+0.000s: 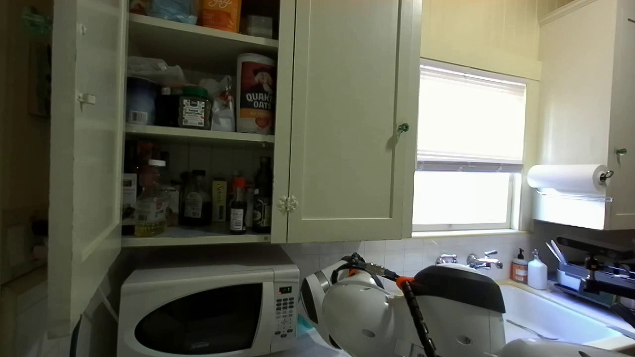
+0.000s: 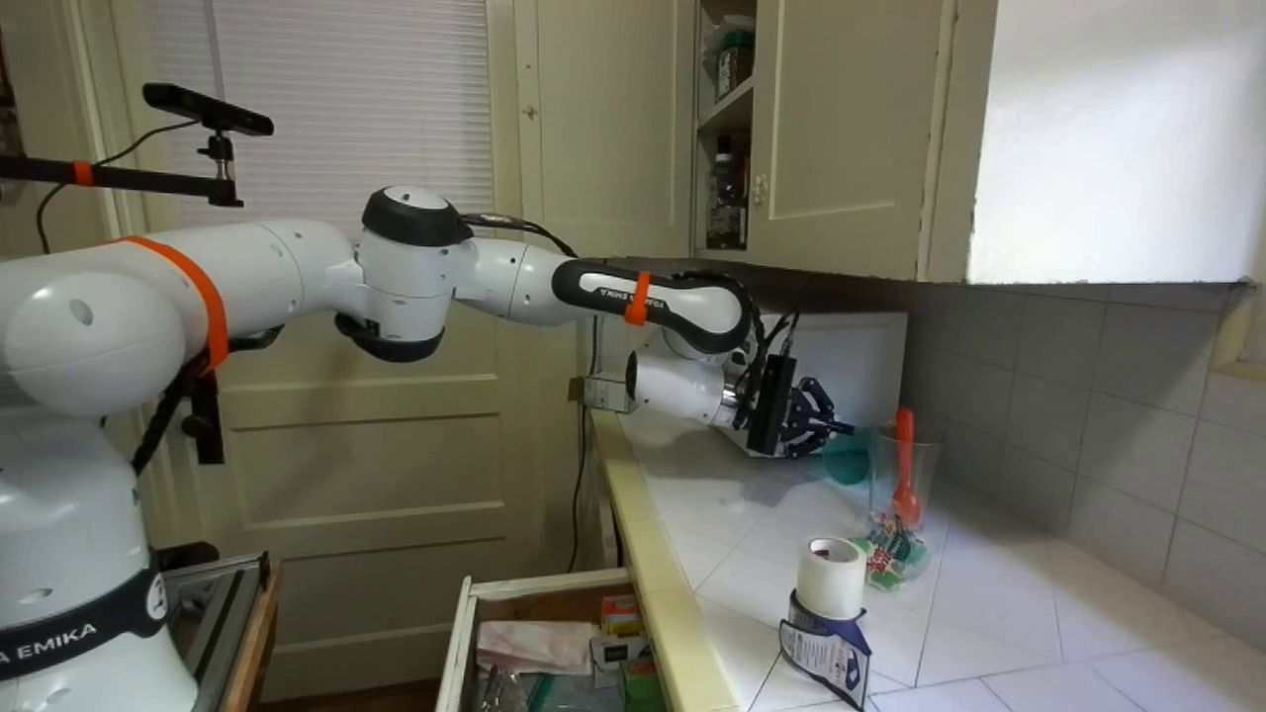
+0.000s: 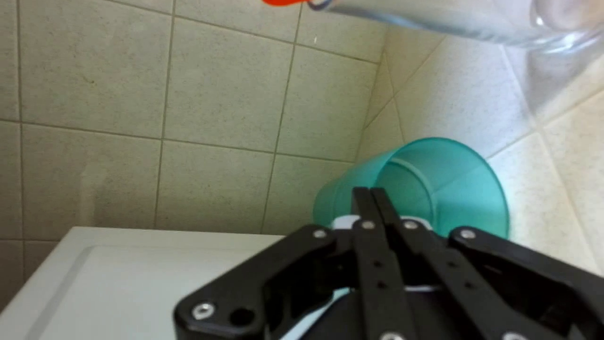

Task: Move the blue cup forward

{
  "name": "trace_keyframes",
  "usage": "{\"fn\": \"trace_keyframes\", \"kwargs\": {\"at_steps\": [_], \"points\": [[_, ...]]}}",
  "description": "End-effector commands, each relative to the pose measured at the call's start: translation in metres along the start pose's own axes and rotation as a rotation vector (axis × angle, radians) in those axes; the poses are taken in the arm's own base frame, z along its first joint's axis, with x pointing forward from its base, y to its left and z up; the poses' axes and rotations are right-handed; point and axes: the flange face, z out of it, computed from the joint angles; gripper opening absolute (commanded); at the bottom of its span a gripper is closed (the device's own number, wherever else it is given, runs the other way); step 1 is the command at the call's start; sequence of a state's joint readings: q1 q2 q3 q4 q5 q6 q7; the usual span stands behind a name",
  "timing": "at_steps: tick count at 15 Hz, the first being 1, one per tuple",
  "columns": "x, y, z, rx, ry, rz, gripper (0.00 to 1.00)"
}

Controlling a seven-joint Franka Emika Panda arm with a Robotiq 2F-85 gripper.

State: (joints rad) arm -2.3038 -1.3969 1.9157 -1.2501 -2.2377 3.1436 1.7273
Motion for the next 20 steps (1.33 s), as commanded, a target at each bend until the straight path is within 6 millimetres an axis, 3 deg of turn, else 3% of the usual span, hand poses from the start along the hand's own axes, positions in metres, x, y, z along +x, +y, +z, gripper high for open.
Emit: {"fn": "trace_keyframes", "kwargs": {"at_steps": [1,4,12,16,20], "points": [[-0.016,-0.008,-0.044,0.043,-0.070,0.005,0.01],[-0.037,-0.015,-0.078,0.065,-0.140,0.002,0.01],[-0.083,-0.015,-0.196,0.091,-0.229,-0.102,0.01],[-0.097,-0.005,-0.229,0.113,-0.226,-0.142,0.01],[-0.116,0.012,-0.241,0.121,-0.180,-0.174,0.01]]}}
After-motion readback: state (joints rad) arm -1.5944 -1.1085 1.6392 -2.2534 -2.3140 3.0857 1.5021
